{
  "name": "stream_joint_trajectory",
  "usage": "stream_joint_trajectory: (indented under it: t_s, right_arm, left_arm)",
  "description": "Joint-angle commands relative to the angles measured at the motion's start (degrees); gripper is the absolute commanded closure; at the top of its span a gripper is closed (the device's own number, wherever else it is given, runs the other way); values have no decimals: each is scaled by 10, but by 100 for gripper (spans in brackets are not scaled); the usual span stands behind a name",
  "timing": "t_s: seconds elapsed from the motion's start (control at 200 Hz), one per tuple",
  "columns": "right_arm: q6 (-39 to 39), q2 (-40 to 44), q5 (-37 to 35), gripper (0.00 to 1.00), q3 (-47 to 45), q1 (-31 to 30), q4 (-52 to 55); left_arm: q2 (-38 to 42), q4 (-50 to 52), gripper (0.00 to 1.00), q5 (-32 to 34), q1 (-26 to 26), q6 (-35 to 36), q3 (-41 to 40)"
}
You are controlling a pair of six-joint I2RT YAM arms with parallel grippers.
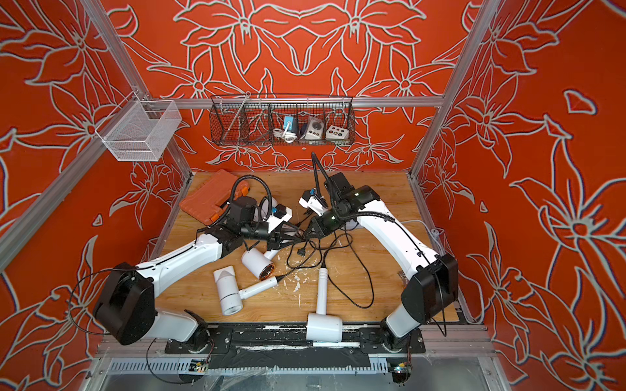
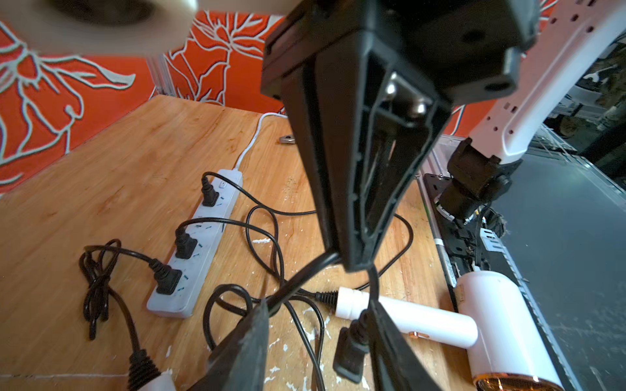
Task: Charge the blow dryers
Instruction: Pick up the plug from the center of the board.
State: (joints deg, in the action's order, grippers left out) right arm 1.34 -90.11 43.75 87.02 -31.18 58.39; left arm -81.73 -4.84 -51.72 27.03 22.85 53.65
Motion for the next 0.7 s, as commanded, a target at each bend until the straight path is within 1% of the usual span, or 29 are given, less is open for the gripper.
stream_joint_trajectory:
  t_s: [0.0, 0.09, 0.175, 0.21, 0.265, 0.3, 0.35, 0.39, 0.631, 0.696]
  right_arm:
    - [-25, -6, 47, 100, -8, -2, 7]
    - [-24, -6, 47, 100, -11, -3, 5]
    - [-21, -6, 51, 100, -12, -3, 2]
    - [-20, -5, 50, 100, -11, -3, 0]
    - [-20, -5, 51, 100, -9, -3, 0]
    - [-19, -4, 50, 100, -7, -3, 2]
    - [-19, -4, 45, 100, -4, -3, 5]
    - [-21, -4, 40, 100, -2, -3, 9]
    - [-28, 1, -2, 100, 8, -1, 21]
    - [-25, 4, -16, 100, 11, -2, 21]
  left_arm:
    - [-13, 3, 52, -7, 10, 61, 28]
    - [-21, 15, 52, 6, 13, 82, 44]
    - [-29, 44, 52, 6, 21, 112, 56]
    - [-35, 57, 53, 7, 26, 124, 62]
    - [-48, 85, 59, 8, 33, 146, 75]
    - [-57, 105, 67, 7, 35, 159, 83]
    - [-67, 123, 76, 5, 36, 170, 90]
    - [-70, 130, 79, 4, 36, 175, 91]
    - [-67, 152, 77, 13, 36, 192, 80]
    - [-66, 155, 74, 20, 36, 193, 77]
